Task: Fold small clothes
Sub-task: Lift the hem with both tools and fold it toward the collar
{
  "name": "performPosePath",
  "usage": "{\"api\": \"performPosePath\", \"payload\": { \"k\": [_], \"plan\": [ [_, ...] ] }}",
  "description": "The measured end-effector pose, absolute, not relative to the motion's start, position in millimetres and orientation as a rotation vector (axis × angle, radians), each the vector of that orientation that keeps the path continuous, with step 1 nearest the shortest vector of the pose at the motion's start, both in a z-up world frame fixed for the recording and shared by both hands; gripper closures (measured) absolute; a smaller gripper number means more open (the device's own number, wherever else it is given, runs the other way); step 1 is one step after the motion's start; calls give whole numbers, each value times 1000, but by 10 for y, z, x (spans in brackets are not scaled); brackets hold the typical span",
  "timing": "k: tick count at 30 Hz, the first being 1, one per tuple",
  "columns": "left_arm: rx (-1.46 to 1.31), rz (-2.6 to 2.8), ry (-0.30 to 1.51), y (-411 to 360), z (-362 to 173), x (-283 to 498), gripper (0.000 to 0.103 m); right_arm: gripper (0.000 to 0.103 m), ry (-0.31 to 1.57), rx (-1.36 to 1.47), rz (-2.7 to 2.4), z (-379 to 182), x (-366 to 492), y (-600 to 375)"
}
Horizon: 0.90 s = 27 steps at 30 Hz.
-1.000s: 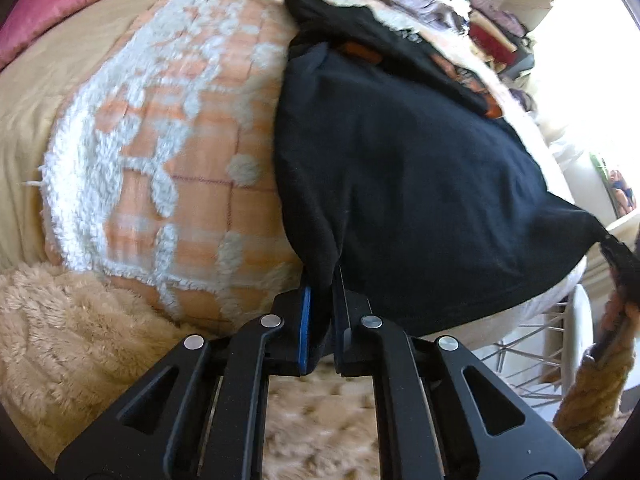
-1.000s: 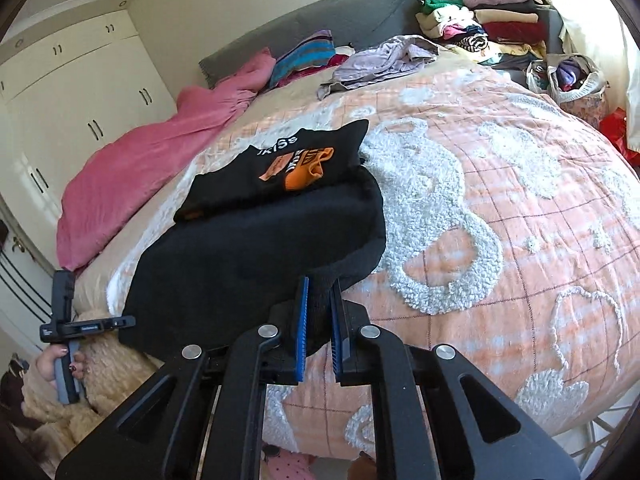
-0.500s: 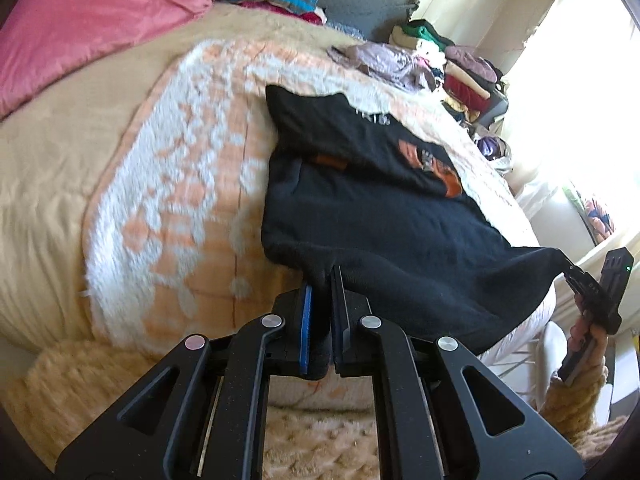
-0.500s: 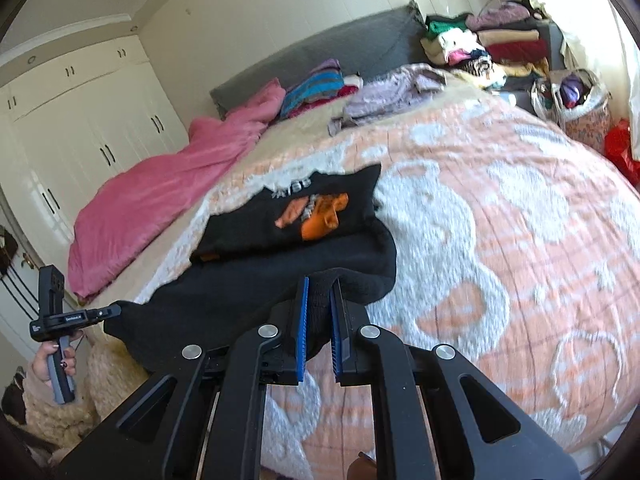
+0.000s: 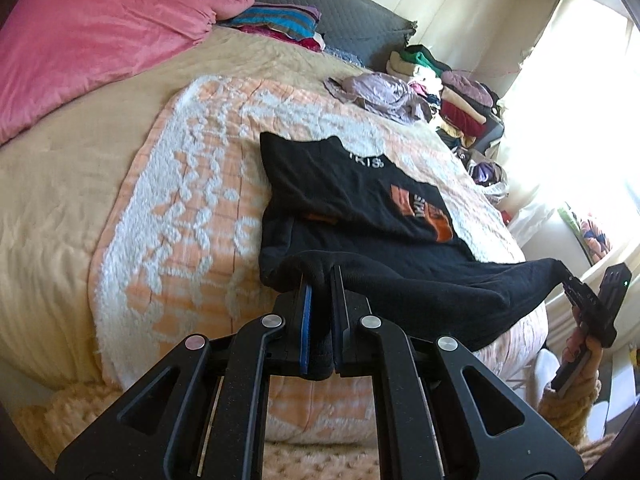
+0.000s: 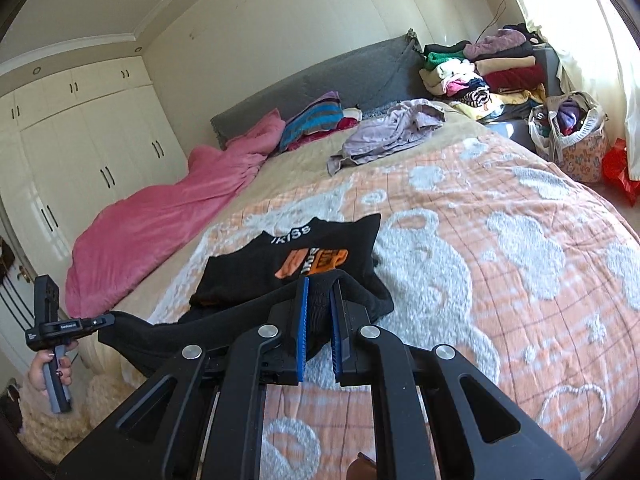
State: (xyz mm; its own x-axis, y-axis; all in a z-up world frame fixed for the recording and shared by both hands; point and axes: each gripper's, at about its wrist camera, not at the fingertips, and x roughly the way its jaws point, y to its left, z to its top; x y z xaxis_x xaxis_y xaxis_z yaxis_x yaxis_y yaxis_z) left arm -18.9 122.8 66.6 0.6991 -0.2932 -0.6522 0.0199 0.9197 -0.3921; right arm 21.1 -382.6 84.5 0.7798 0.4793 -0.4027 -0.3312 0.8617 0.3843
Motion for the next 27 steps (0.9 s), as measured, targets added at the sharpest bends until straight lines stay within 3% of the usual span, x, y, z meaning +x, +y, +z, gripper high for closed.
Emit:
{"api": "performPosePath", "payload": {
  "k": [27],
  "plan": [
    [-376,-115,709,1332,942,427,101,95,430,297,392,1209,918,-3661]
  ]
}}
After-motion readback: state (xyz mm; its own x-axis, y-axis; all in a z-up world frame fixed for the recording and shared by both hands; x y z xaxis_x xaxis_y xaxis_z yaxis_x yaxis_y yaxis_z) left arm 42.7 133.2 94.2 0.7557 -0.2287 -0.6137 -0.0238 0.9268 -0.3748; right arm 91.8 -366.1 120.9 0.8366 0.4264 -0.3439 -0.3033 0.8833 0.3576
